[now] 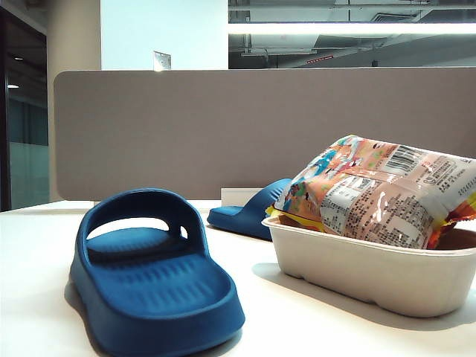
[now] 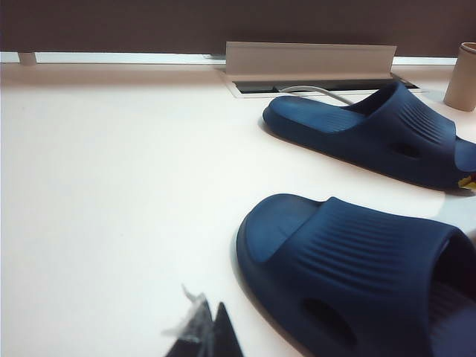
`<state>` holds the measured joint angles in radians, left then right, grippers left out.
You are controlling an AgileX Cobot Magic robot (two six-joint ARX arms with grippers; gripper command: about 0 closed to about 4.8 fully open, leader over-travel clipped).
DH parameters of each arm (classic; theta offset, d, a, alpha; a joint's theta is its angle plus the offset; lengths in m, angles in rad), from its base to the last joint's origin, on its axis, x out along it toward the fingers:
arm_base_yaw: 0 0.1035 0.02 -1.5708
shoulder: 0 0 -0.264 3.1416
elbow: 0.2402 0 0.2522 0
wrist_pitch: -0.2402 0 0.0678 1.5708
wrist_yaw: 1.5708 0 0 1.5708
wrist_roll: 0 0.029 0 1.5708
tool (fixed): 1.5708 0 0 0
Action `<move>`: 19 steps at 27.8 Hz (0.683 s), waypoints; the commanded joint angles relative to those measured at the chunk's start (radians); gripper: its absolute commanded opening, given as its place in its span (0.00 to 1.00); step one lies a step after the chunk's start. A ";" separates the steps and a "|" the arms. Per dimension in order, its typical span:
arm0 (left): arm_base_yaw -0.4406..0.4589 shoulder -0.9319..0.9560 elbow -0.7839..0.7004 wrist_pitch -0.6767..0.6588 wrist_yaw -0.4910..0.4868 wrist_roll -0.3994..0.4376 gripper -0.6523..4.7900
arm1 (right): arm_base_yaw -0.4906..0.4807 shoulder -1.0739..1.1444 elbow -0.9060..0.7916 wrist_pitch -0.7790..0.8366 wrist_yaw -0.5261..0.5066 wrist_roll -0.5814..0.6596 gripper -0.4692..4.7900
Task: Pick up a bag of chips and put them in the box.
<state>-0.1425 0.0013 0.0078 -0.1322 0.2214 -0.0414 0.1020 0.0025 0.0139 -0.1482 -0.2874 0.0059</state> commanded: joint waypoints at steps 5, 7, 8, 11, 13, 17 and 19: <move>0.000 0.001 0.003 0.006 0.000 0.001 0.11 | 0.000 0.001 0.004 0.011 0.001 -0.096 0.09; 0.000 0.001 0.003 0.006 0.000 0.001 0.11 | 0.000 0.001 0.004 0.010 0.000 -0.113 0.09; 0.000 0.001 0.003 0.006 0.000 0.001 0.11 | 0.000 0.001 0.003 0.010 0.000 -0.118 0.09; 0.000 0.001 0.003 0.006 0.000 0.001 0.11 | 0.000 0.001 0.003 0.010 0.001 -0.127 0.09; 0.000 0.001 0.003 0.006 0.000 0.001 0.11 | 0.000 0.001 0.003 0.010 0.000 -0.136 0.09; 0.000 0.001 0.003 0.006 0.000 0.001 0.11 | 0.000 0.001 0.003 0.010 0.000 -0.137 0.09; 0.000 0.001 0.003 0.006 0.000 0.001 0.11 | 0.000 0.001 0.003 0.011 0.000 -0.137 0.09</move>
<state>-0.1425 0.0013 0.0078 -0.1322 0.2214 -0.0414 0.1020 0.0025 0.0139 -0.1486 -0.2874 -0.1261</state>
